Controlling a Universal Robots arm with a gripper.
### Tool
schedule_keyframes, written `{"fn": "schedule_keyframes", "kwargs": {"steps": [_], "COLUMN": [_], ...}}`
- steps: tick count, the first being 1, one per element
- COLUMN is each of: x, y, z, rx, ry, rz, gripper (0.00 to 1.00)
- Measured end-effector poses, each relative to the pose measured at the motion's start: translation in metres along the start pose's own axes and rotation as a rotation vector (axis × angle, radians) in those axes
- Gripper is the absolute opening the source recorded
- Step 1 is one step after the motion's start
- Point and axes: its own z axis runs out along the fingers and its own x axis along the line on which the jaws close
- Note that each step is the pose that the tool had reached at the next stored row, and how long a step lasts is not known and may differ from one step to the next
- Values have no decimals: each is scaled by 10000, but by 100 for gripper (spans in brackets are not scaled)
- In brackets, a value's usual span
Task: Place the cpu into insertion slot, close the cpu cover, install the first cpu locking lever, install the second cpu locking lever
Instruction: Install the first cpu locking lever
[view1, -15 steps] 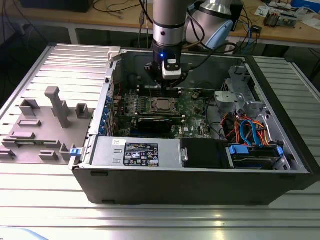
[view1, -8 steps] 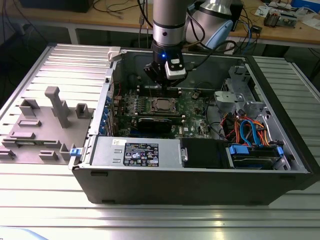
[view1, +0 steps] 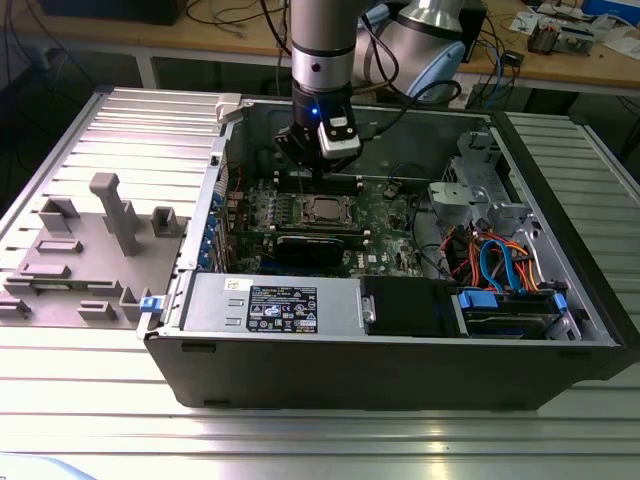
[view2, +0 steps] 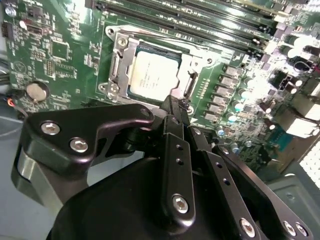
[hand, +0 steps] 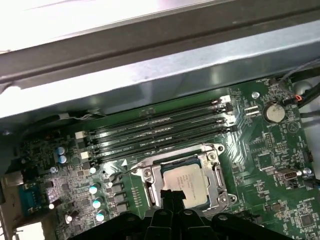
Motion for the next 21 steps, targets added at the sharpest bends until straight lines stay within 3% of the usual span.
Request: {"fn": "schedule_keyframes", "kwargs": {"steps": [3,4,5,9,16,21], "x": [0,2,8,86,335,426], "y": [-1,-1,-3,-20,-75,-87], "z": [0,0,0,-4,-14,-18], "rx": [-20,-41,-45,-49,-50,-50], "ry": [10,20,22,24,25,23], "rz": [-590,-1175,-1266,-1268,-1278,-1283], "gripper": [11,11,11,11,11,11]}}
